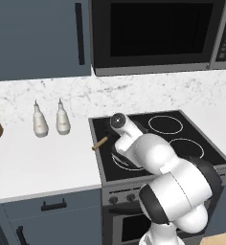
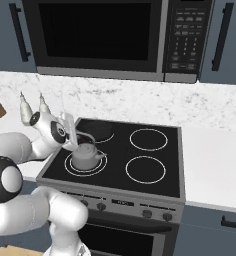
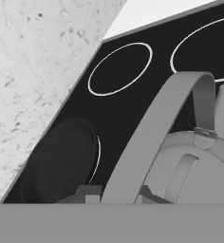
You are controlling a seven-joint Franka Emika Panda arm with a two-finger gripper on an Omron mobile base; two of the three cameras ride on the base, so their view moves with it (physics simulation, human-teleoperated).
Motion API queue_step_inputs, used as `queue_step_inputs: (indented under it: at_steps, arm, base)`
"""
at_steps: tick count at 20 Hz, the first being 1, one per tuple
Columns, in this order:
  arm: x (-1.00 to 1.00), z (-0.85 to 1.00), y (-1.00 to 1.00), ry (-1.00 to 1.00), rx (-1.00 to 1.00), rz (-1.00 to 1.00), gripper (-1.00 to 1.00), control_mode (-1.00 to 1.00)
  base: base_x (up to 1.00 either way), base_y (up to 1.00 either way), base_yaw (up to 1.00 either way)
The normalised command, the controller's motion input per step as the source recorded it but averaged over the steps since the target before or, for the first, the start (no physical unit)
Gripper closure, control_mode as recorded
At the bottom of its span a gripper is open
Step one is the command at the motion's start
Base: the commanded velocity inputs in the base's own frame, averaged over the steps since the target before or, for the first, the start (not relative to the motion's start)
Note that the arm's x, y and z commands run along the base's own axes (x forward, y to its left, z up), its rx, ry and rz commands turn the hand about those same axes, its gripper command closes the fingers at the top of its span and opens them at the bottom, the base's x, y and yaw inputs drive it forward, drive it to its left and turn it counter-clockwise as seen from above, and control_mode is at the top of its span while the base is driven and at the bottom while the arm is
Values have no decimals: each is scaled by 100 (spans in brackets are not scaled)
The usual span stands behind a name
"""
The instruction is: Pick the kettle from the counter and place it on a stove burner. Then turn the burner on.
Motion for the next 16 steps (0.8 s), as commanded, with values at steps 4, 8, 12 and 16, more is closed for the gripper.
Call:
queue_step_inputs:
  at_steps: [4, 8, 12, 16]
  arm:
    - [18, -26, 0, 0, -2, 0, 100, -100]
    - [15, -27, 0, 0, -2, 0, 100, -100]
    - [7, -21, 0, 0, -2, 0, 100, -100]
    - [-3, -9, 0, 0, -1, 0, -100, -100]
  base:
    - [0, 0, 0]
    - [0, 0, 0]
    - [0, 0, 0]
    - [0, 0, 0]
